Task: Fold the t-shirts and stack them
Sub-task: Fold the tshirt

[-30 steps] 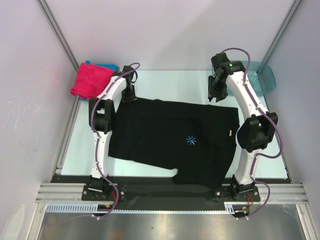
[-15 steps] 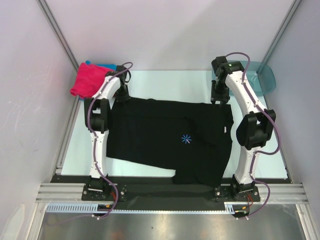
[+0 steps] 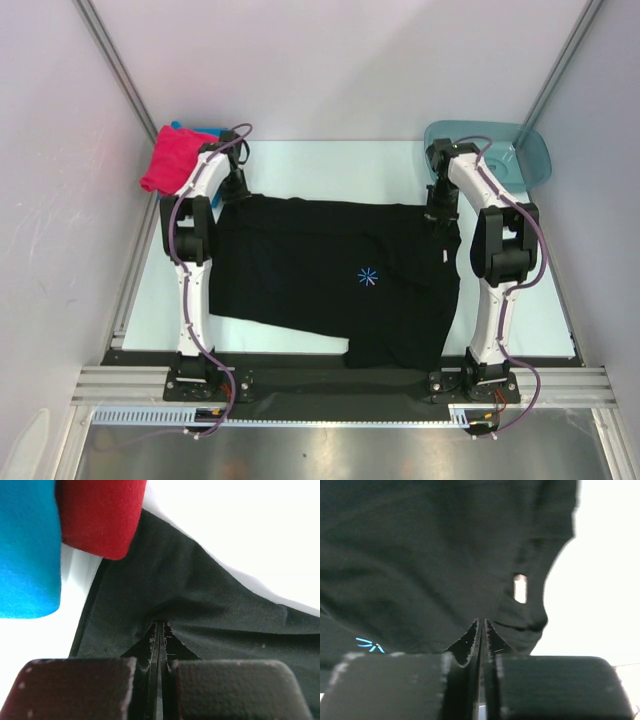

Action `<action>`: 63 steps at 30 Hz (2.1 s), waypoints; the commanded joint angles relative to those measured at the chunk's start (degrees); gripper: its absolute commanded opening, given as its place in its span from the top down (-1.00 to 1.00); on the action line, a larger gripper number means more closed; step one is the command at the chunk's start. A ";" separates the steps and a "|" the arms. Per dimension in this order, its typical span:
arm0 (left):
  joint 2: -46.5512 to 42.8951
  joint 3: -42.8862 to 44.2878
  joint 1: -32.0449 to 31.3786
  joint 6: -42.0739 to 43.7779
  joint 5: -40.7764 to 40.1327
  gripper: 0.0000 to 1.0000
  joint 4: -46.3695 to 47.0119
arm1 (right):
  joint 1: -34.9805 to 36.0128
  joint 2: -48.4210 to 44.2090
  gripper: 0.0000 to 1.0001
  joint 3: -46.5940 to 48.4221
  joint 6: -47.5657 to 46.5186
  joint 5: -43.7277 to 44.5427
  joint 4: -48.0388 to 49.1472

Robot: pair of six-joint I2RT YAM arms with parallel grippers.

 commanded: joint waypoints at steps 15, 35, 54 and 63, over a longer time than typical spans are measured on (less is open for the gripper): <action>-2.47 -1.26 0.66 2.68 2.06 0.99 -0.41 | 1.44 4.75 1.00 -7.23 -3.04 -6.36 17.09; -5.02 -2.85 -3.74 1.89 11.29 0.99 0.29 | -0.50 20.75 1.00 9.28 -1.81 16.76 11.75; -0.81 3.65 -3.04 1.98 4.79 0.99 0.82 | -2.43 24.64 1.00 21.44 -4.71 6.23 11.56; 0.25 3.84 0.39 3.12 4.79 0.99 2.14 | 4.42 12.32 0.80 8.77 -4.44 3.05 11.31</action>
